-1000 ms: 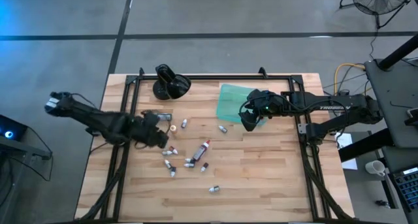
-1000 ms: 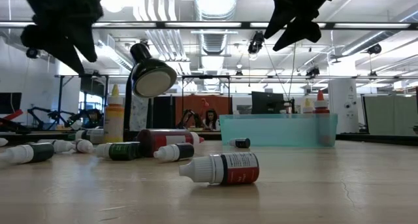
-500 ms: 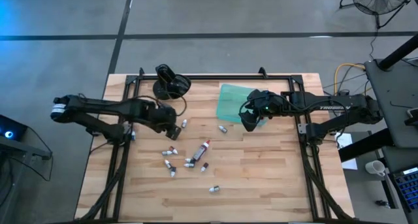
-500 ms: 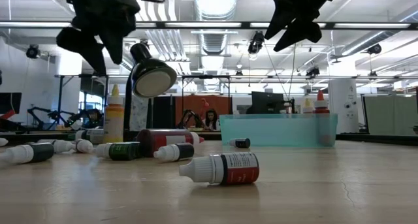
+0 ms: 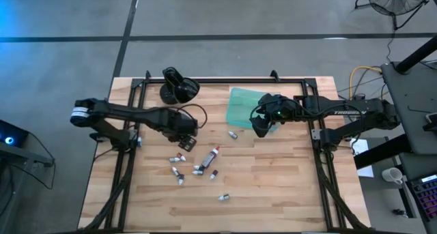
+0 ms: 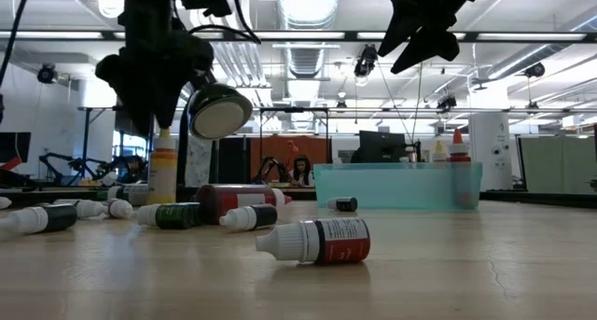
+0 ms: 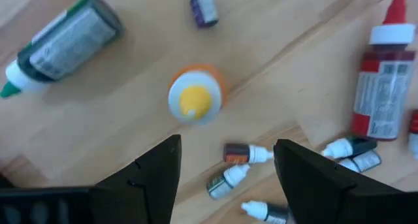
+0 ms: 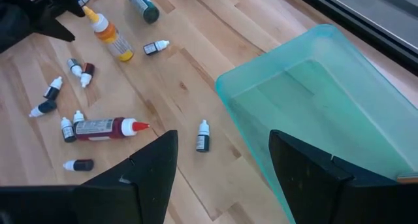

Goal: Pick & Place food coloring
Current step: Put the large yellow food coloring bottle into the green bin

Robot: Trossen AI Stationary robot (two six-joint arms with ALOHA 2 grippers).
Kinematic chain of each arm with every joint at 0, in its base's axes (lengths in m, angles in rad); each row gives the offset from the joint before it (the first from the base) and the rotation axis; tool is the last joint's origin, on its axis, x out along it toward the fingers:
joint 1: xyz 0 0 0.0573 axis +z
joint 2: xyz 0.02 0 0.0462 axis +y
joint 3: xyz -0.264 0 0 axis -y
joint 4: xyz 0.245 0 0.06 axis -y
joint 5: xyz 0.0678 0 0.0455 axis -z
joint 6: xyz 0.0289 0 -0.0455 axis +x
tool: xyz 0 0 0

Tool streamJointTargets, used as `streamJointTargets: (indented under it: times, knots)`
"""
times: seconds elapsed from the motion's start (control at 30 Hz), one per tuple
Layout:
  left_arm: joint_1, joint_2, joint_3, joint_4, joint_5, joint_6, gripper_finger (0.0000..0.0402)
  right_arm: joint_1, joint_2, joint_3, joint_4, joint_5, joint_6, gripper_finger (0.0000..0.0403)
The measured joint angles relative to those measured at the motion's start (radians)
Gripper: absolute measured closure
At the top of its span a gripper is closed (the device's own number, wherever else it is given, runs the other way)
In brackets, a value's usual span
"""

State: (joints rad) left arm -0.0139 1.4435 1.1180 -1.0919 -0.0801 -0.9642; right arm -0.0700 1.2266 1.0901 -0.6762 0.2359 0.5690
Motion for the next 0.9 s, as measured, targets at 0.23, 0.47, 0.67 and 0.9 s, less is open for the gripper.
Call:
streamJointTargets:
  times: [0.23, 0.47, 0.67, 0.9]
  knots:
    - [0.013, 0.017, 0.023, -0.001, -0.052, 0.023, 0.0186, 0.0, 0.0, 0.0, 0.0, 0.001, -0.002, 0.017]
    - [0.028, 0.049, 0.023, -0.001, -0.053, 0.055, 0.0186, 0.0, 0.0, 0.0, 0.0, 0.002, -0.005, 0.017]
    - [0.034, 0.062, 0.023, 0.007, -0.053, 0.073, 0.0186, 0.0, 0.0, 0.0, 0.0, 0.002, -0.005, 0.017]
    - [0.04, 0.062, 0.023, 0.006, -0.089, 0.076, 0.0186, 0.0, 0.0, 0.0, 0.0, 0.002, -0.005, 0.017]
